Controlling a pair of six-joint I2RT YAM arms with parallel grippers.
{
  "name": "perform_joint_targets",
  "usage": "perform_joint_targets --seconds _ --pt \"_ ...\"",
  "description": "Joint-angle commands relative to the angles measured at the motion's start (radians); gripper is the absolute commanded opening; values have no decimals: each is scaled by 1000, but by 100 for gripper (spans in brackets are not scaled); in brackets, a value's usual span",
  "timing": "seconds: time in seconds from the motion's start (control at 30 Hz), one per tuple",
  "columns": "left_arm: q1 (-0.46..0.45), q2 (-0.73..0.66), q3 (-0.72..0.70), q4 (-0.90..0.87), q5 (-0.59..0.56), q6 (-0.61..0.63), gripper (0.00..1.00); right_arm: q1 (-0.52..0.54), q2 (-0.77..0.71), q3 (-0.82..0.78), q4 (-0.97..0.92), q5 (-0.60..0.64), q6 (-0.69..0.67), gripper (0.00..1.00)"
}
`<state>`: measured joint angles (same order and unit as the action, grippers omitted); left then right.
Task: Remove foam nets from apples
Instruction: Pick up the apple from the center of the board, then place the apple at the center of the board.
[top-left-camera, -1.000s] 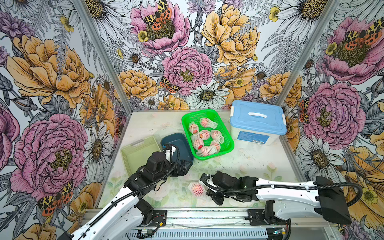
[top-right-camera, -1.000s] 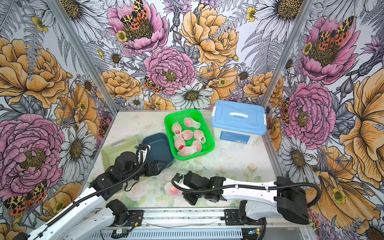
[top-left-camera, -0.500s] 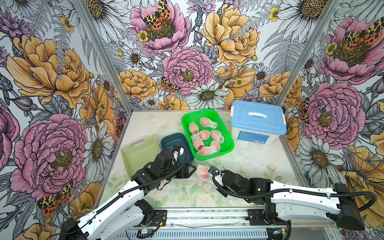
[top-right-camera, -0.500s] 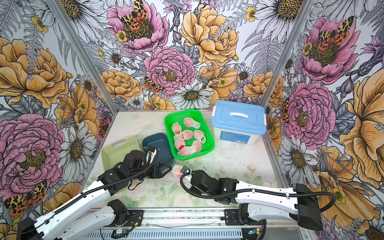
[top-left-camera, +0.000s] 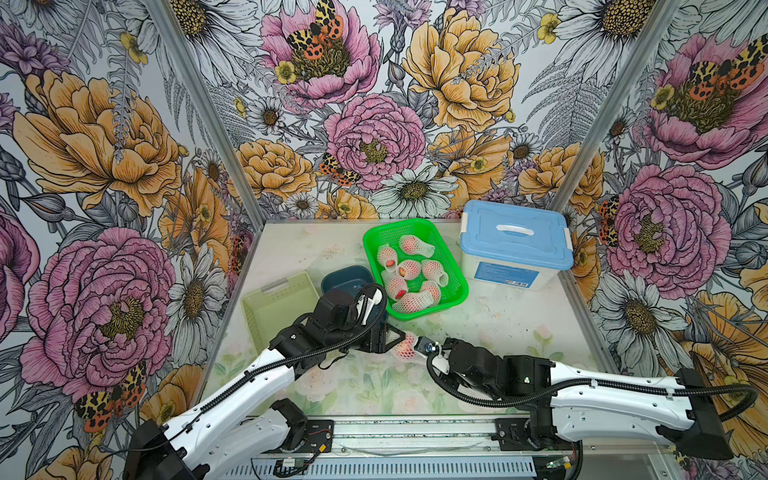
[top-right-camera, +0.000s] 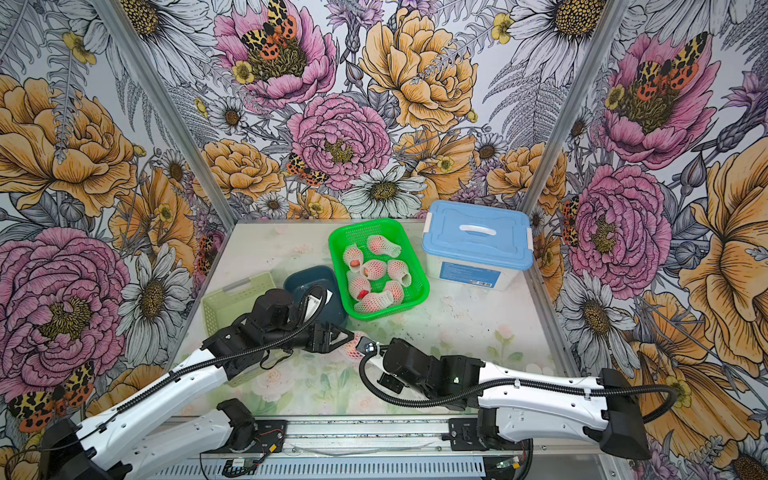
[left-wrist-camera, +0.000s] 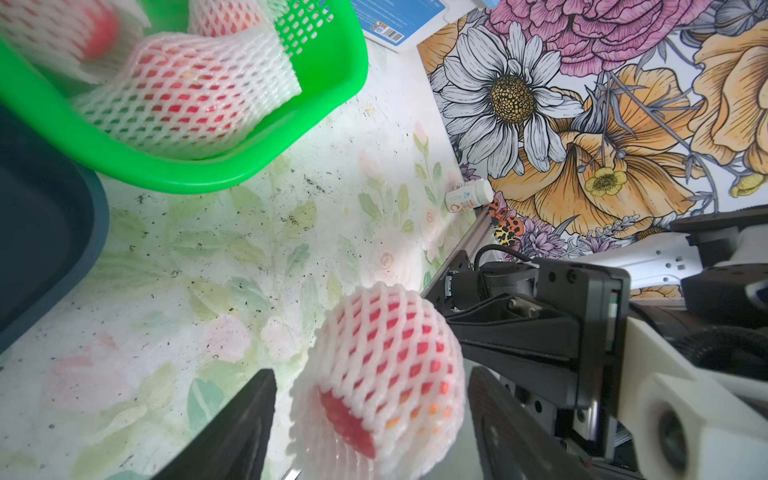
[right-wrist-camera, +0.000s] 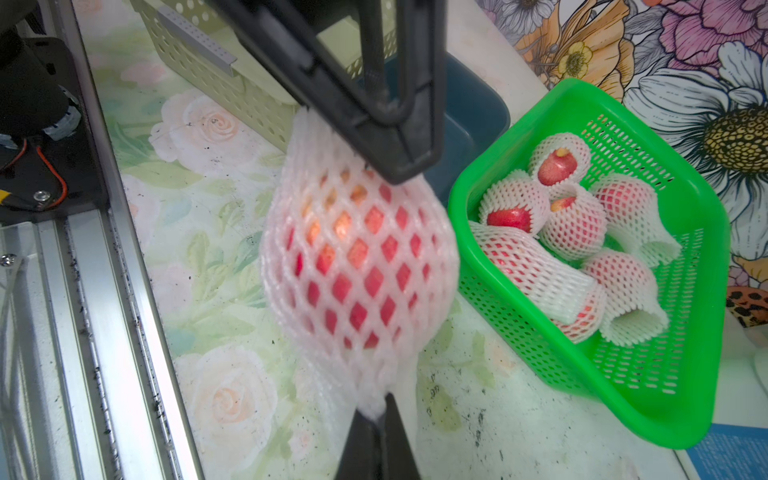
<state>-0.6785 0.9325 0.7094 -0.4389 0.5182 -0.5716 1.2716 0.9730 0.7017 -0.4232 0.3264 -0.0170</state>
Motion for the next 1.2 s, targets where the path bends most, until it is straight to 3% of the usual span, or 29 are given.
perform_joint_targets --seconds 0.0,0.13,0.47,0.67,0.73,0.93,1.07,1.17 --pt "2 -11 34 25 46 36 69 5 -44 23 -5 47 -76 0" --pt "5 -14 41 23 52 47 61 5 -68 20 -5 116 -115 0" --pt "-15 -11 39 67 106 39 21 -11 -120 18 -2 205 -178 0" --pt "-16 -20 36 85 102 36 9 -18 -106 38 1 271 -193 0" --pt "-16 -27 31 98 92 31 5 -25 -104 48 3 260 -174 11" --pt "-15 -53 -18 206 55 -23 0 -57 -136 49 11 254 -37 63" --pt "-14 -80 -60 291 -1 -58 0 -105 -190 61 9 145 113 99" --pt "-12 -106 -110 406 -45 -117 0 -130 -204 93 8 95 216 100"
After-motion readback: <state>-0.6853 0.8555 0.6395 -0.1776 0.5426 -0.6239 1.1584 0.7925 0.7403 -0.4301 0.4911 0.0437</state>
